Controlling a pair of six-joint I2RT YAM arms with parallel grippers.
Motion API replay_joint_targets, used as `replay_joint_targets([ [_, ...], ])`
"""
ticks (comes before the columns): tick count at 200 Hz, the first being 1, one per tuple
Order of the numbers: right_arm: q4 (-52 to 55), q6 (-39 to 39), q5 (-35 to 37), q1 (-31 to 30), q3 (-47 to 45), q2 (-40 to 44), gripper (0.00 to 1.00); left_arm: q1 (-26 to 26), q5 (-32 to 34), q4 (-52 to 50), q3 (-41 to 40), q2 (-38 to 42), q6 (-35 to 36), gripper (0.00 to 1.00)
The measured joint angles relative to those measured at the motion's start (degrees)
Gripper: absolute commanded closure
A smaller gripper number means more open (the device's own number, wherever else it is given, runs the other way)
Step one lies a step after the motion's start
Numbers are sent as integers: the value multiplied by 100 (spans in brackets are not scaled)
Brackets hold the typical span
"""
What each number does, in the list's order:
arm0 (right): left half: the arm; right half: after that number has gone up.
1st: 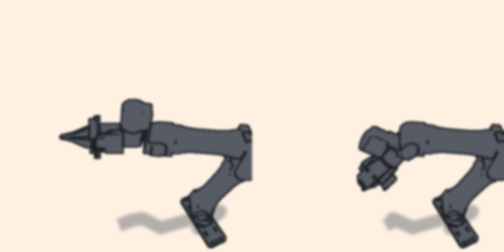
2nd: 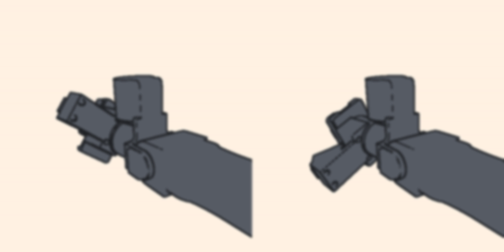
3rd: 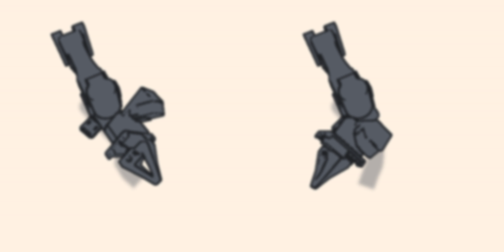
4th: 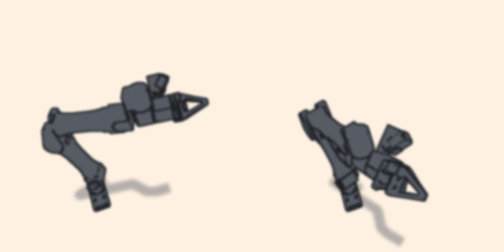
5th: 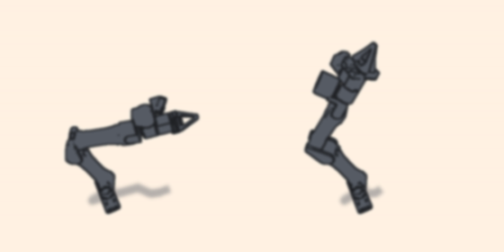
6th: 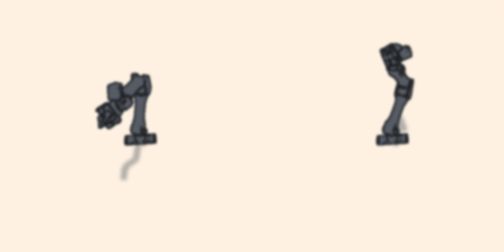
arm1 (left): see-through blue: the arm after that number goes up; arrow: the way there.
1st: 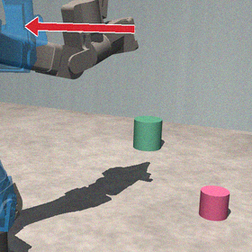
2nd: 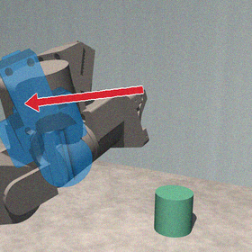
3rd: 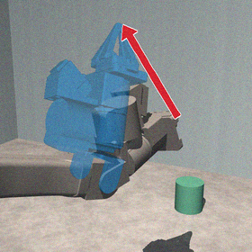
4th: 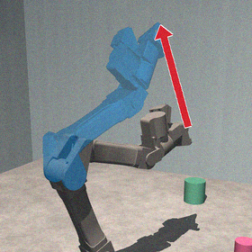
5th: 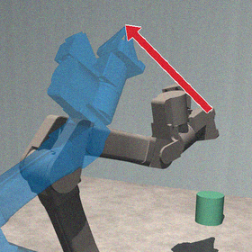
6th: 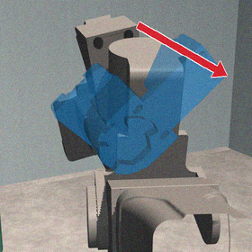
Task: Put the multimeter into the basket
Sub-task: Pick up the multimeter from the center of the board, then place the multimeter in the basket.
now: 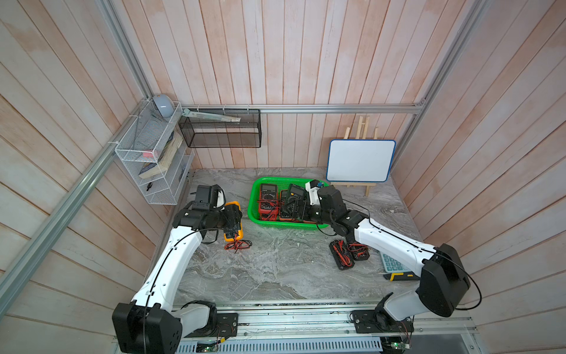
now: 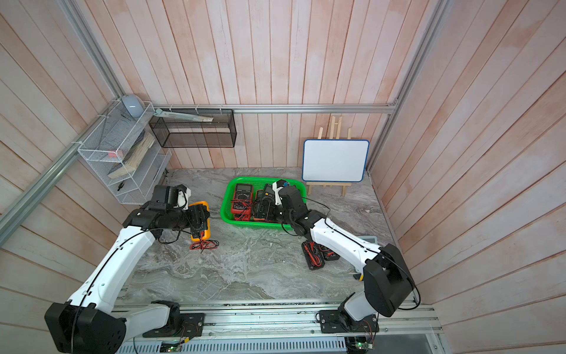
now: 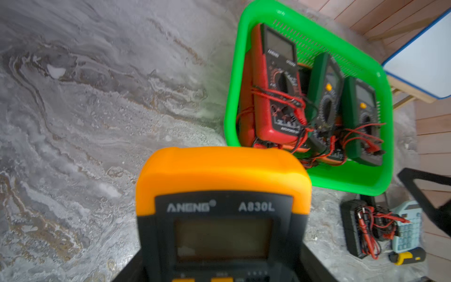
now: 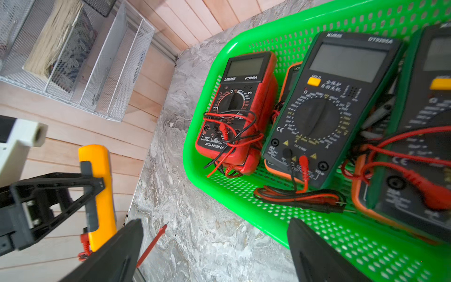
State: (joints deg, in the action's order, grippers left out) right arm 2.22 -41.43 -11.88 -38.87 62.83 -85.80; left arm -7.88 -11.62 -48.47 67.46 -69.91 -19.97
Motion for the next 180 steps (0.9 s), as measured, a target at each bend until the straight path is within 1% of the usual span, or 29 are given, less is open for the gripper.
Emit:
replay_joint_targets([
  [33,-15,-57,-96,262,0,22,2,0,-234,28,597,-140,-83,100],
  [77,-22,-57,-234,616,0,94,2,-72,-525,293,1320,-629,-278,100],
  [137,20,-50,-409,977,-2,138,2,-717,-581,872,2448,-1567,-426,100],
  [180,92,-42,-479,1300,-208,483,2,-1130,-503,1202,3320,-2529,-393,100],
])
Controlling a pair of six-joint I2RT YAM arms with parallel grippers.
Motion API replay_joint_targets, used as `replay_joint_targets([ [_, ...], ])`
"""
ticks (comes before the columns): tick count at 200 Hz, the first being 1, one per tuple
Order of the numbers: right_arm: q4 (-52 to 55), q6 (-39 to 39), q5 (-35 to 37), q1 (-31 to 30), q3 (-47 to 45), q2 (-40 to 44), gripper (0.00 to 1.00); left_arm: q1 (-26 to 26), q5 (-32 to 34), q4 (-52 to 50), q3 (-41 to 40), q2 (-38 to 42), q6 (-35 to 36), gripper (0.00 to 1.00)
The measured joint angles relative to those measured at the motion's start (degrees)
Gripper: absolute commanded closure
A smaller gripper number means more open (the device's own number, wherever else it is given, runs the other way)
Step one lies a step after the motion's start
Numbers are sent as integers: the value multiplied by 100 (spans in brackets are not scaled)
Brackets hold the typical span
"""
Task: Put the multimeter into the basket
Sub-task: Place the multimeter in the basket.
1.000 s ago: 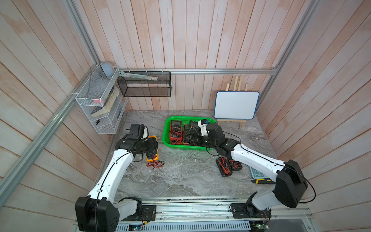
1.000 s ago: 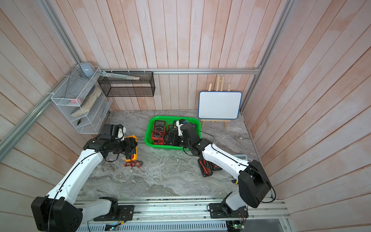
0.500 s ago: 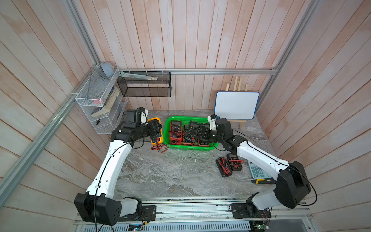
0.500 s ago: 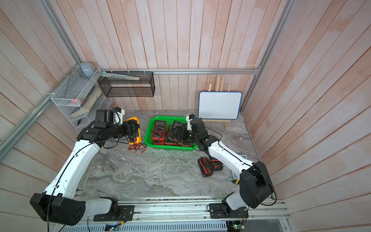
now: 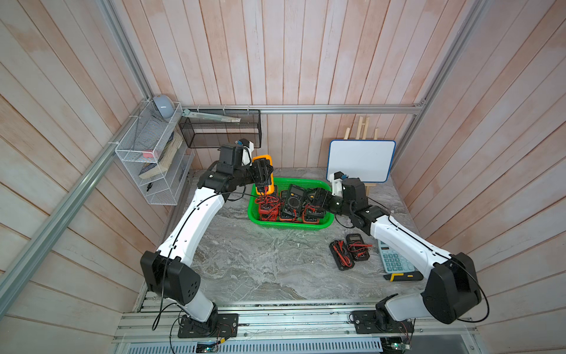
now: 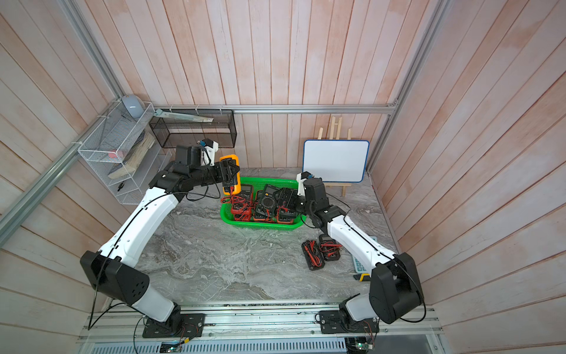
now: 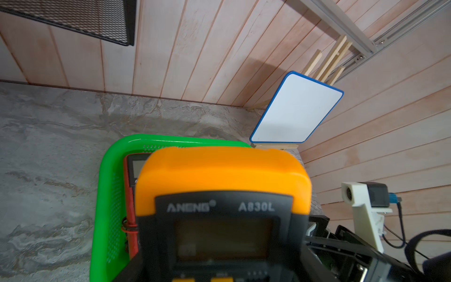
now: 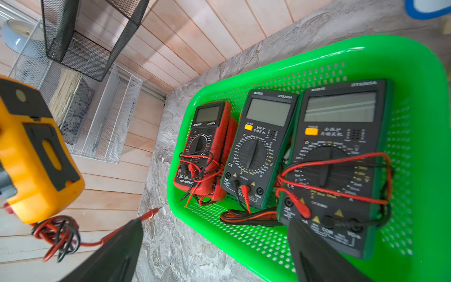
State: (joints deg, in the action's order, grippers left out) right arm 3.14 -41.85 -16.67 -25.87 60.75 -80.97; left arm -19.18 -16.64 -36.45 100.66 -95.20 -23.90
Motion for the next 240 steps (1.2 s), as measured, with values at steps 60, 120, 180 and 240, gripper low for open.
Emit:
replay_joint_targets([
  [60,170,15,-22,354,-654,590,2,-518,328,92,1617,-1679,212,100],
  [120,422,160,-20,470,-815,881,2,-841,879,-214,3005,-3099,579,100],
  [180,507,254,-20,503,-999,920,2,-1014,1119,-264,2306,-3228,673,100],
  [240,605,293,9,507,-1178,1027,2,-1213,1128,-103,1539,-3195,374,95],
])
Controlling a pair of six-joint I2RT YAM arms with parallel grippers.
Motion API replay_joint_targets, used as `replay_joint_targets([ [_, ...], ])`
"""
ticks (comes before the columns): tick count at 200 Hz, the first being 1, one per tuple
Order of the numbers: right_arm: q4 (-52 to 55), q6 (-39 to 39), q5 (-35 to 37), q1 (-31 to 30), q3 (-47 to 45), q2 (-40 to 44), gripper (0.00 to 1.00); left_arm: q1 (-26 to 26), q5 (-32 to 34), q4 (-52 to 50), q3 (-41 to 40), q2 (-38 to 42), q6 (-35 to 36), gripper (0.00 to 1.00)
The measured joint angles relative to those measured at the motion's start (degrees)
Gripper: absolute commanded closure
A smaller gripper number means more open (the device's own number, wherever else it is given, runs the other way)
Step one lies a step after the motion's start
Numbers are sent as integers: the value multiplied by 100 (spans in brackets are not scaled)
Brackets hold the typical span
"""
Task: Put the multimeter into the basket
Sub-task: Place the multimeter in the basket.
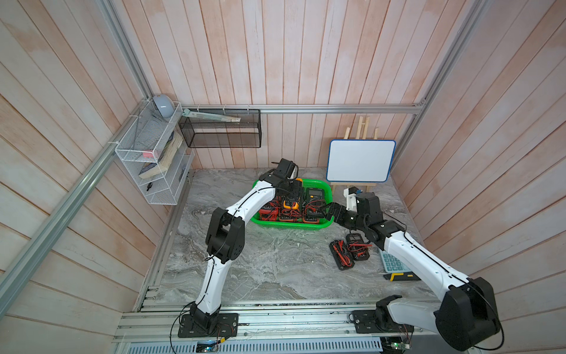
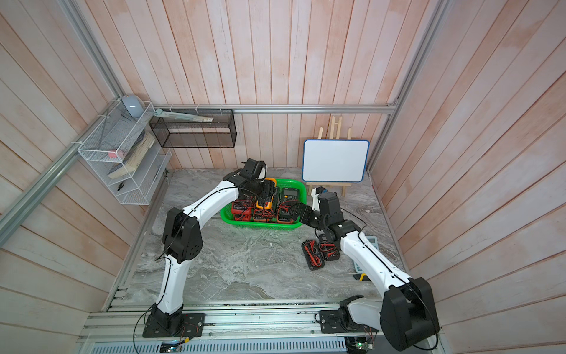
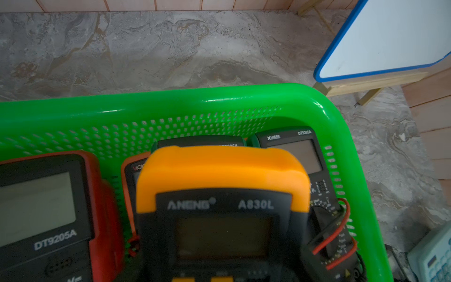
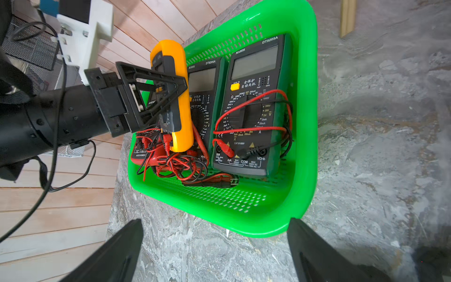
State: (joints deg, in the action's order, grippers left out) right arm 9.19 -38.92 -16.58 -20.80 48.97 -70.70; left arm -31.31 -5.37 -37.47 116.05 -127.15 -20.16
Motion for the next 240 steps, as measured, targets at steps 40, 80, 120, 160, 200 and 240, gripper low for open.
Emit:
replay_joint_targets([
  [40,52,50,70,0,-31,42,2,0,11,26,-59,31,-315,59],
  [80,111,103,111,0,-52,42,2,0,61,-160,39,15,-479,17],
  [120,162,168,157,2,-52,42,2,0,114,-341,221,2,-564,0],
  [160,317,223,308,2,-52,55,2,0,116,-435,365,20,-562,0],
  [200,487,262,518,2,-118,278,2,2,116,-492,389,232,-535,0],
  [240,675,319,756,2,-450,507,2,24,116,-481,256,831,-470,0],
])
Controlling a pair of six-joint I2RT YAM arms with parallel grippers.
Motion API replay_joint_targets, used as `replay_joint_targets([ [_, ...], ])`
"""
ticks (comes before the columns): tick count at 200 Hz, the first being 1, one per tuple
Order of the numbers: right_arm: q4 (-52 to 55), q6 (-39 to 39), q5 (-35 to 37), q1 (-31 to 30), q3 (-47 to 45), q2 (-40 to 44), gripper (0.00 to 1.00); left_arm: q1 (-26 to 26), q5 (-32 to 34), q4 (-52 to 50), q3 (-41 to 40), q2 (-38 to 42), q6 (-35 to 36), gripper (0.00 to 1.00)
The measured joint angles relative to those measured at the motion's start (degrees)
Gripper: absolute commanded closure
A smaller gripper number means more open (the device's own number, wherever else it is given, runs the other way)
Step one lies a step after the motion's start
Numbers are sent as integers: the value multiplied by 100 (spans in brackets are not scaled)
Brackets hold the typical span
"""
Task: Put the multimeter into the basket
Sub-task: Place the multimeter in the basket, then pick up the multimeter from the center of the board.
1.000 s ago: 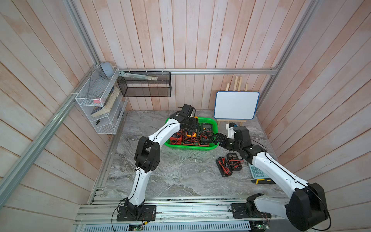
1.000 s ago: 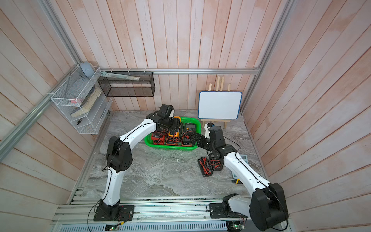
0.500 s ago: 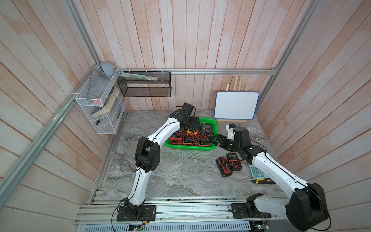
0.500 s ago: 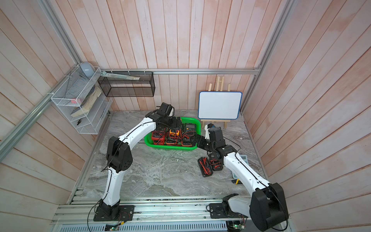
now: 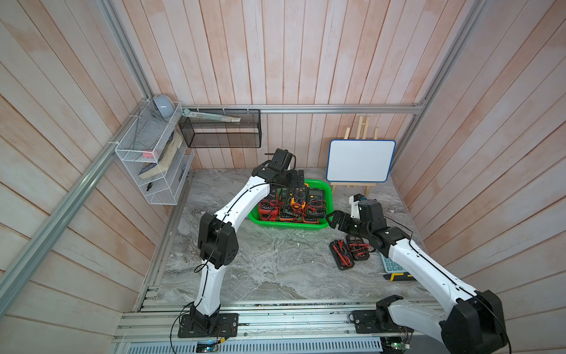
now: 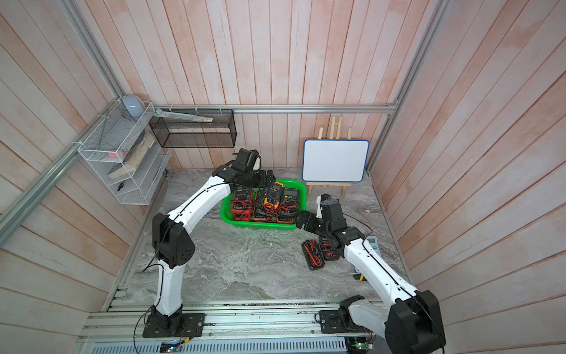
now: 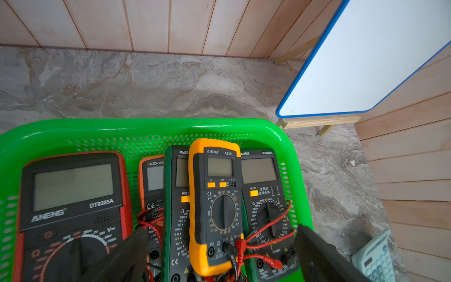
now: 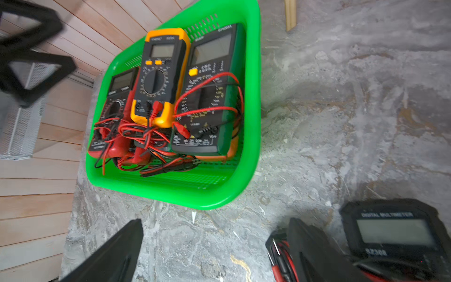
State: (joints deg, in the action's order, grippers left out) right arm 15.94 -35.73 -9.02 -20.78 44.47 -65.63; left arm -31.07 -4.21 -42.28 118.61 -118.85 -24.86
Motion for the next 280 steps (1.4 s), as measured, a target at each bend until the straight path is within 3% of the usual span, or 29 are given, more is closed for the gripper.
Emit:
replay_joint_targets([
  [21,188,55,140,0,-116,24,2,4,0,221,-632,680,22,0],
  [74,483,304,413,-4,-376,70,2,55,-42,1091,-3195,2614,-57,0],
  [136,525,199,551,-514,-894,-31,2,116,-293,1681,-5490,4037,-501,0],
  [233,619,-68,1012,-697,-1117,-155,2,116,-492,2028,-5917,4277,-671,0],
  [280,623,-273,1296,-1325,-970,-382,2,116,-544,2124,-5925,4227,-671,0],
])
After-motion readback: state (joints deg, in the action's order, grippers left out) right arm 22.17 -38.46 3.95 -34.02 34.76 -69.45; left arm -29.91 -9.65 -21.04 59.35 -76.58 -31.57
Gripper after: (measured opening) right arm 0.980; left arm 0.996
